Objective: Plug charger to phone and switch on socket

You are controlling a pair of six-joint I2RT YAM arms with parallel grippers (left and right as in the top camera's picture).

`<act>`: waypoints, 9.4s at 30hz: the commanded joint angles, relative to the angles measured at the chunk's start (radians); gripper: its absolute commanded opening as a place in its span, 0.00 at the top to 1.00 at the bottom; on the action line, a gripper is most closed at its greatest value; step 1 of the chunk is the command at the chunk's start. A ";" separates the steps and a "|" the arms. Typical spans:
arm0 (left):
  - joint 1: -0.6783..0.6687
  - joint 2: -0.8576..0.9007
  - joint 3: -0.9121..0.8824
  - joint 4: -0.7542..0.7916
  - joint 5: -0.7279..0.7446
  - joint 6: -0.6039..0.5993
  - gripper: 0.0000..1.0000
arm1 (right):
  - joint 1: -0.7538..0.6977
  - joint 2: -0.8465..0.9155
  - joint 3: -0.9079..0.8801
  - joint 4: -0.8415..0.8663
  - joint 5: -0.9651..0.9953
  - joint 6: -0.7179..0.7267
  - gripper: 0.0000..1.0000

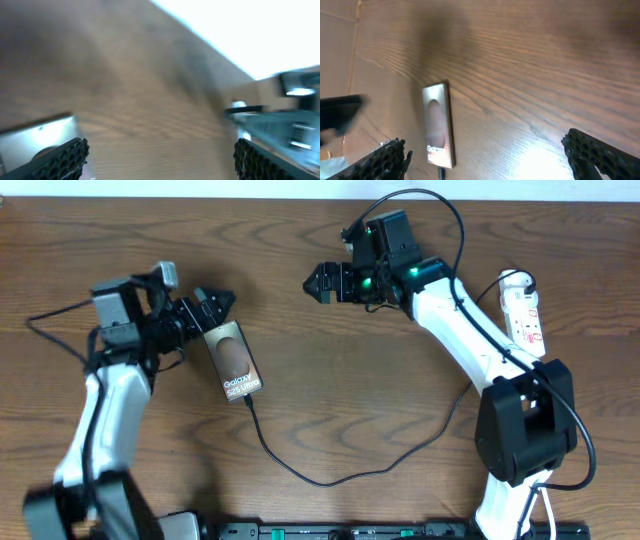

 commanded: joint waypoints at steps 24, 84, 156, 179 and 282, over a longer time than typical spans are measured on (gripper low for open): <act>0.003 -0.301 0.006 -0.010 0.045 0.029 0.05 | -0.544 -0.489 0.044 -0.544 0.764 0.098 0.01; 0.003 -0.295 0.006 -0.086 0.045 0.039 0.05 | -0.881 0.105 0.029 -0.270 -0.037 -0.686 0.05; 0.003 -0.295 0.006 -0.112 0.044 0.040 0.05 | -0.790 0.209 0.011 -0.214 -0.142 -0.582 0.01; 0.003 -0.295 0.006 -0.112 0.029 0.040 0.05 | -0.789 0.209 0.036 -0.208 -0.089 -0.571 0.01; 0.003 -0.295 0.006 -0.116 0.030 0.040 0.05 | -0.774 0.214 0.096 -0.301 0.020 -0.503 0.01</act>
